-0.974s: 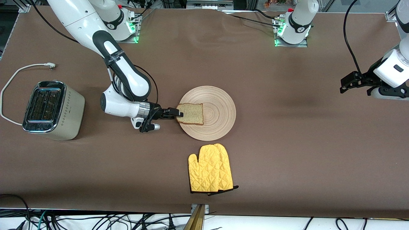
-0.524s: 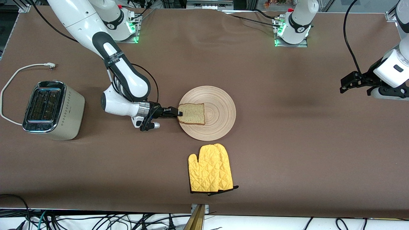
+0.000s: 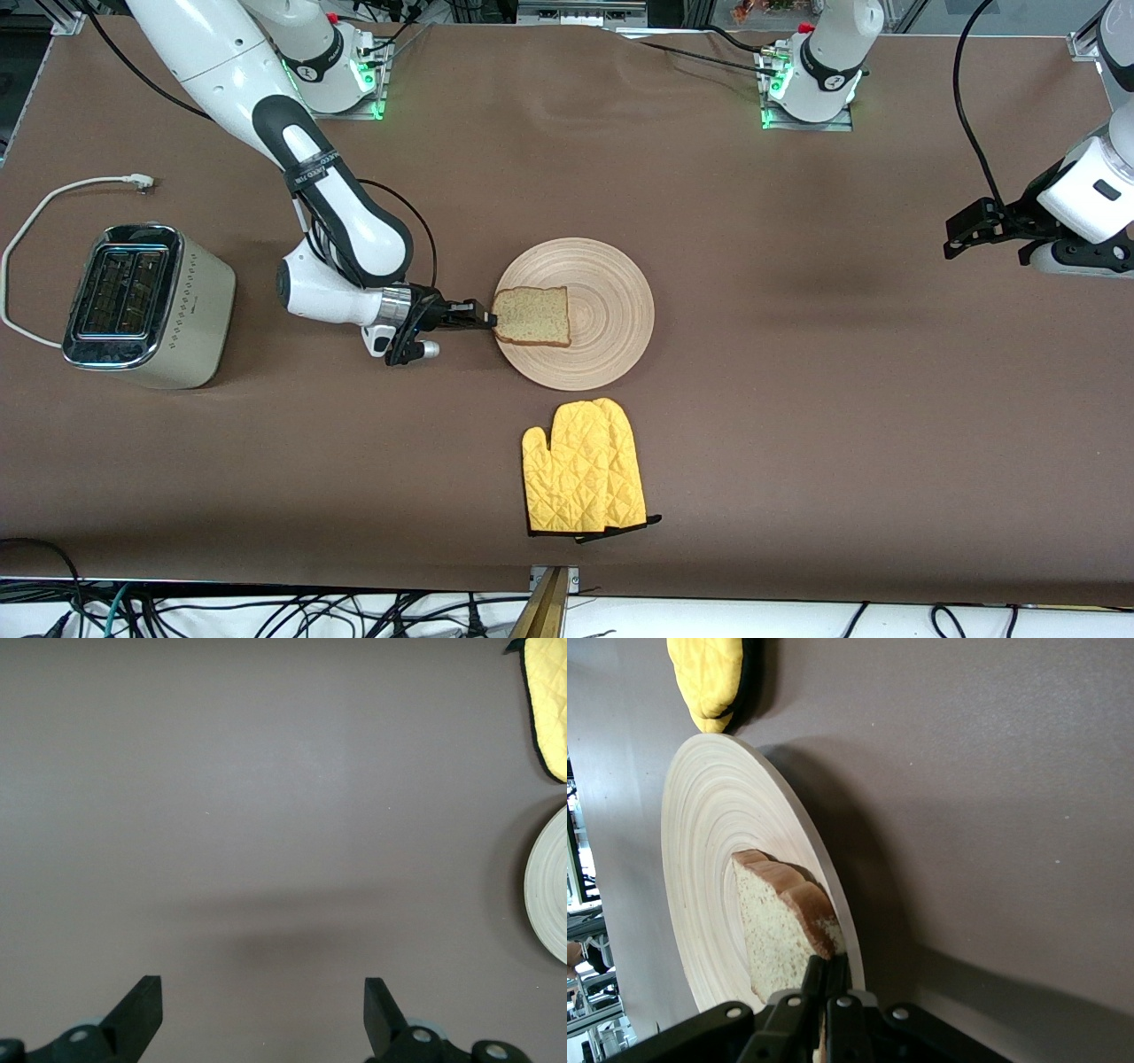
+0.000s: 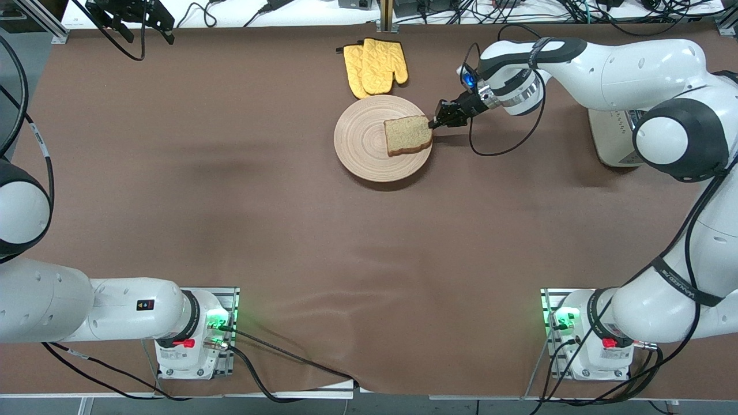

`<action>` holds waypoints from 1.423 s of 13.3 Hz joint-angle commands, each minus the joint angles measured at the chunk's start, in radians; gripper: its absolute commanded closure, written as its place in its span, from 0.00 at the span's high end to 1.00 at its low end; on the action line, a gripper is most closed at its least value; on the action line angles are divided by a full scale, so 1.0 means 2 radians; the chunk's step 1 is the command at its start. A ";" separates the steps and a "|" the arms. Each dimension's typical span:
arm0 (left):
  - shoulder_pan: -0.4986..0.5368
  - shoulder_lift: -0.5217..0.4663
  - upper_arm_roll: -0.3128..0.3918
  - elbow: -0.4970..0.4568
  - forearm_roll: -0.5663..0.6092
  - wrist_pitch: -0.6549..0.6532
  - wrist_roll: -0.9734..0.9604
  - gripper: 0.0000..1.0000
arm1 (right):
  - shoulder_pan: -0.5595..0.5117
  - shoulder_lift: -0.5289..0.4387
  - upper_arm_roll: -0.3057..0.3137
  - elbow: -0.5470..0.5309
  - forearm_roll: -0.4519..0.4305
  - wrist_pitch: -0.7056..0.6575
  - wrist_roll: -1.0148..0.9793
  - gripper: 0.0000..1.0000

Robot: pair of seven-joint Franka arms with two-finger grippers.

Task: Move plate and put bread in toaster
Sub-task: 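Grasp the bread slice edge with the right gripper, then lift the bread with the right gripper and carry it to the toaster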

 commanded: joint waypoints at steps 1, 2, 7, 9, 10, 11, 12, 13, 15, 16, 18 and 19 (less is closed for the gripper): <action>-0.001 -0.006 0.001 -0.006 0.010 0.001 -0.006 1.00 | -0.011 -0.005 0.003 0.000 0.011 -0.004 -0.014 0.00; -0.001 -0.006 0.001 -0.006 0.010 0.001 -0.006 1.00 | -0.012 -0.008 0.002 0.003 0.011 -0.015 -0.010 0.00; -0.001 -0.005 0.001 -0.006 0.010 0.001 -0.006 1.00 | -0.013 -0.032 -0.028 0.036 -0.037 -0.089 0.037 0.00; -0.001 -0.005 0.001 -0.006 0.010 0.001 -0.006 1.00 | -0.013 -0.047 -0.029 0.050 -0.099 -0.101 0.083 0.00; -0.001 -0.006 0.001 -0.006 0.010 0.001 -0.006 1.00 | -0.013 -0.055 -0.032 0.056 -0.127 -0.109 0.103 0.00; 0.000 -0.005 0.001 -0.006 0.010 0.001 -0.006 1.00 | -0.013 -0.067 -0.036 0.064 -0.153 -0.125 0.124 0.00; -0.001 -0.005 0.001 -0.006 0.010 0.001 -0.006 1.00 | -0.013 -0.077 -0.037 0.070 -0.175 -0.141 0.144 0.00; 0.000 -0.005 0.001 -0.006 0.010 0.001 -0.006 1.00 | -0.013 -0.091 -0.041 0.079 -0.194 -0.159 0.166 0.00; 0.000 -0.005 0.001 -0.006 0.010 0.001 -0.006 1.00 | -0.013 -0.115 -0.045 0.104 -0.228 -0.209 0.207 0.00; 0.000 -0.006 0.001 -0.006 0.010 0.001 -0.006 1.00 | -0.013 -0.124 -0.054 0.120 -0.246 -0.238 0.217 0.00; 0.000 -0.006 0.001 -0.006 0.010 0.001 -0.006 1.00 | -0.012 -0.138 -0.078 0.145 -0.300 -0.293 0.217 0.00; 0.000 -0.006 0.001 -0.006 0.010 0.001 -0.006 1.00 | -0.013 -0.147 -0.091 0.157 -0.334 -0.318 0.212 0.00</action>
